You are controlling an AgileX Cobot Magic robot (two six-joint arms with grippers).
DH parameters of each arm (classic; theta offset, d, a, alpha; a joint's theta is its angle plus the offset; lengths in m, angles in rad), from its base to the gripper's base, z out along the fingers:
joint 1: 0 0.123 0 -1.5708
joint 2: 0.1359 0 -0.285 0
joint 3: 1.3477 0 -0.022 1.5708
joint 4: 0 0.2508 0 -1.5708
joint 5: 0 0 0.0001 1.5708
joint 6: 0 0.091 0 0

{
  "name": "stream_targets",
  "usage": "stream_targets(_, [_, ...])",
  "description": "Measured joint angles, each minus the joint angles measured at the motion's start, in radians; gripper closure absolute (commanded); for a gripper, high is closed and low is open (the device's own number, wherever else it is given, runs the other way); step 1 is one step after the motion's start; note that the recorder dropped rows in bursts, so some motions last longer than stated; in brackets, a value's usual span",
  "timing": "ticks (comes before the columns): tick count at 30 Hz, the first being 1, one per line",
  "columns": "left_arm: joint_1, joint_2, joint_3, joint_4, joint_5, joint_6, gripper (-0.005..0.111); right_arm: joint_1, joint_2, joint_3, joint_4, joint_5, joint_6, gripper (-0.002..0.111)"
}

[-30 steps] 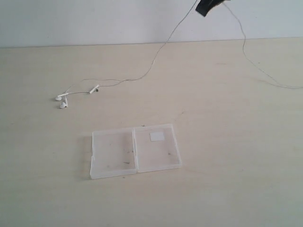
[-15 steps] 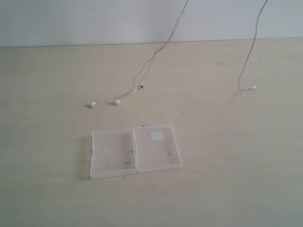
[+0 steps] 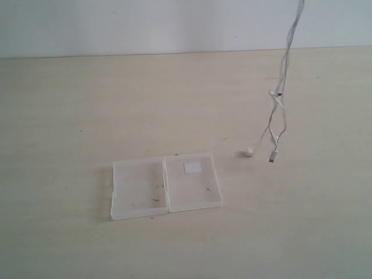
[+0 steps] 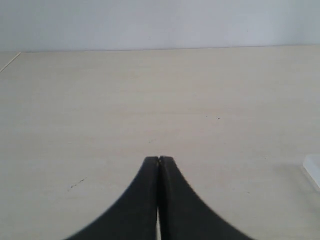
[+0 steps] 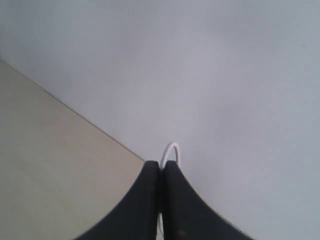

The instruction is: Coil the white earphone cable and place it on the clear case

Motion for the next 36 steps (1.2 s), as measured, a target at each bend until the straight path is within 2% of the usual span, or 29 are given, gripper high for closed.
stream_targets(9, [0.0,0.0,0.0,0.0,0.0,0.0,0.107,0.0,0.025,-0.063,0.153,0.002,0.012,0.108])
stream_targets(17, [0.0,0.0,0.0,0.0,0.0,0.0,0.107,0.0,0.025,-0.083,0.37,-0.022,-0.022,0.108])
stream_targets(26, [0.0,0.0,0.0,0.0,0.0,0.0,0.107,0.0,0.025,-0.083,0.478,-0.022,-0.029,0.108])
stream_targets(36, [0.0,0.0,0.0,0.0,0.0,0.0,0.107,0.0,0.025,-0.083,0.49,-0.026,-0.029,0.108])
